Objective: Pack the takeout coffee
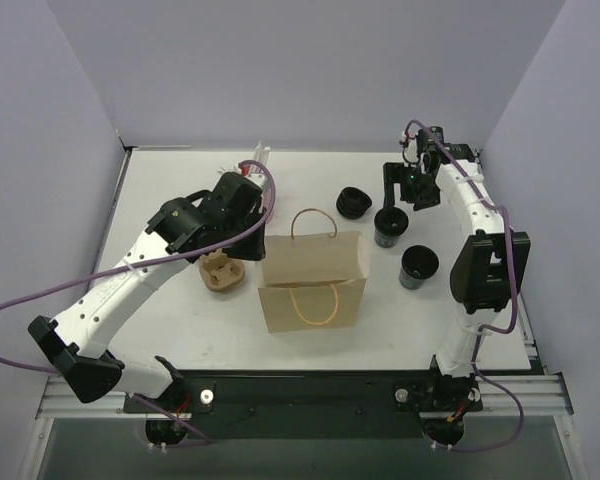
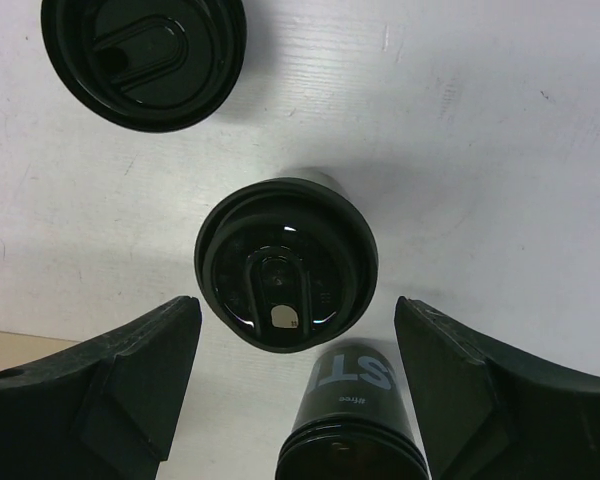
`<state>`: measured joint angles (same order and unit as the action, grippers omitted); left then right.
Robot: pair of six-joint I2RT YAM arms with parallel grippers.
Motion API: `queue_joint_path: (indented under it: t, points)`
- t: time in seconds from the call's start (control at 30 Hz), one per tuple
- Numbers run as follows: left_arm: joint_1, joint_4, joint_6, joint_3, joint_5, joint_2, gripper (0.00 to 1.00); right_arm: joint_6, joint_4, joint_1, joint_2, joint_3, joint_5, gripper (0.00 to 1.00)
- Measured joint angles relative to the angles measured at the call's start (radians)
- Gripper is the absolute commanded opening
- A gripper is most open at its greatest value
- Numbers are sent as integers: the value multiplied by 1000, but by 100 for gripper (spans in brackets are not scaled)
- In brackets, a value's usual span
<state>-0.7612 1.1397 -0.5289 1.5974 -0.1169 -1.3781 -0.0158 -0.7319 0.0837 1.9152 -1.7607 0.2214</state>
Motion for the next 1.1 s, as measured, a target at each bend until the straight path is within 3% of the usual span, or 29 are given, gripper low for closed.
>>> queue_joint_path:
  t: [0.03, 0.27, 0.5, 0.7, 1.1]
  points:
    - [2, 1, 3, 2, 0, -2, 44, 8, -2, 5, 0, -2, -2, 82]
    - [4, 9, 19, 27, -18, -7, 71, 52, -8, 69, 21, -16, -54, 84]
    - [9, 17, 20, 29, -61, 15, 87, 83, -10, 87, 44, -16, -97, 84]
    - [25, 16, 16, 29, -84, 72, 94, 100, -13, 87, 48, -16, -114, 83]
    - [41, 14, 6, 22, -84, 112, 93, 100, -13, 88, 79, -15, -122, 76]
